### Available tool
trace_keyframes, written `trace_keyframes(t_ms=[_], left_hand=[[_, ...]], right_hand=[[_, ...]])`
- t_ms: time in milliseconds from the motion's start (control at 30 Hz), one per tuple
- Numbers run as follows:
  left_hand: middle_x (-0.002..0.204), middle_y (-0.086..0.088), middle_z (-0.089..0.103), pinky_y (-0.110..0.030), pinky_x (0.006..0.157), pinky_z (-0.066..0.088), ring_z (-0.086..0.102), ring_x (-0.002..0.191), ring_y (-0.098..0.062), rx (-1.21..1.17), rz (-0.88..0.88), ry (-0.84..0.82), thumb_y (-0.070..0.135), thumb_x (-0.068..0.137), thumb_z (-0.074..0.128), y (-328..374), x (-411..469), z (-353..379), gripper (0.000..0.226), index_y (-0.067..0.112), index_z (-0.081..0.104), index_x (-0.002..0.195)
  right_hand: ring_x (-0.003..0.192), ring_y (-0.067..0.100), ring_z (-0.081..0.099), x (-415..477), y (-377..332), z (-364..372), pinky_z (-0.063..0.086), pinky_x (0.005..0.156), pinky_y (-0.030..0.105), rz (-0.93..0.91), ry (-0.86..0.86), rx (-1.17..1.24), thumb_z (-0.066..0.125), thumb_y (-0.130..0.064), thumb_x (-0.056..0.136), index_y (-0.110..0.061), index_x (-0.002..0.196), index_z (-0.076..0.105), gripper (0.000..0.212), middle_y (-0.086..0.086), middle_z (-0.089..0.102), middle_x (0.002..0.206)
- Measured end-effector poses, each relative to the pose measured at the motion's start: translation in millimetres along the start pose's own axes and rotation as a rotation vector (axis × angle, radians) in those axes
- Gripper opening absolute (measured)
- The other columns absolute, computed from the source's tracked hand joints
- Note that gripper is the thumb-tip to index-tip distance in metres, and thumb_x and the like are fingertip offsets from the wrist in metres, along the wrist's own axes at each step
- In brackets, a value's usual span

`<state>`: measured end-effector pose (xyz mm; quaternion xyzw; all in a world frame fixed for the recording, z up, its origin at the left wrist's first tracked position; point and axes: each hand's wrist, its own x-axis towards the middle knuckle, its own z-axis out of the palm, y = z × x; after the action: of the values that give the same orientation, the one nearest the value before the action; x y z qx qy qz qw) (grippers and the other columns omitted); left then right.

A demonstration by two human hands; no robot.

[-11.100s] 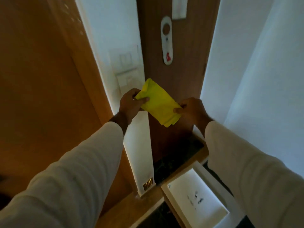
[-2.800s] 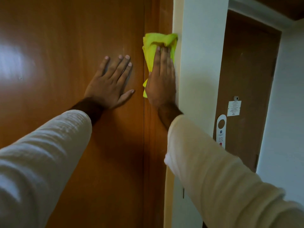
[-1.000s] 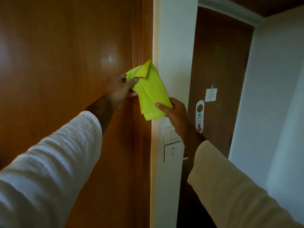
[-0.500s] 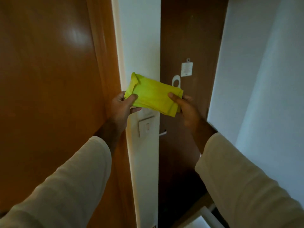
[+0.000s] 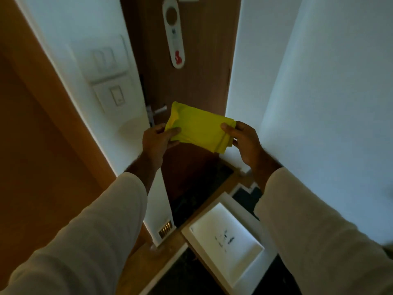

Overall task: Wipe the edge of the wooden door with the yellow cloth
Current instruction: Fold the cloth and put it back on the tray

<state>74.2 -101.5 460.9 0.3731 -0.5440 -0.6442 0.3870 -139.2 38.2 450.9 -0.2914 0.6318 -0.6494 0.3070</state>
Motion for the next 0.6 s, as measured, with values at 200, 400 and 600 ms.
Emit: trace_keyframes(t_ms=[200, 400, 600], left_hand=[[0.115, -0.011, 0.073, -0.037, 0.082, 0.065, 0.071, 0.101, -0.027, 0.245, -0.155, -0.041, 0.012, 0.093, 0.078, -153, 8, 28, 0.032, 0.006, 0.073, 0.125], [0.120, -0.017, 0.076, -0.046, 0.091, 0.065, 0.074, 0.107, -0.036, 0.405, -0.315, -0.042, 0.014, 0.090, 0.082, -295, 6, 47, 0.042, 0.002, 0.073, 0.129], [0.121, -0.020, 0.075, -0.041, 0.090, 0.063, 0.075, 0.102, -0.036, 0.618, -0.449, -0.127, 0.017, 0.092, 0.080, -419, -2, 46, 0.046, -0.001, 0.069, 0.133]], right_hand=[[0.095, 0.030, 0.072, -5, 149, -63, 0.062, 0.084, 0.044, 0.235, 0.013, -0.197, 0.077, -0.019, 0.087, 0.000, 0.109, 0.068, 0.031, 0.013, 0.075, 0.102], [0.098, 0.029, 0.072, -23, 289, -95, 0.061, 0.088, 0.040, 0.471, 0.009, -0.299, 0.076, -0.017, 0.088, -0.015, 0.090, 0.069, 0.008, 0.012, 0.074, 0.101], [0.078, 0.023, 0.072, -50, 415, -113, 0.062, 0.064, 0.027, 0.579, 0.034, -0.520, 0.082, -0.018, 0.082, -0.004, 0.110, 0.065, 0.036, 0.012, 0.072, 0.100]])
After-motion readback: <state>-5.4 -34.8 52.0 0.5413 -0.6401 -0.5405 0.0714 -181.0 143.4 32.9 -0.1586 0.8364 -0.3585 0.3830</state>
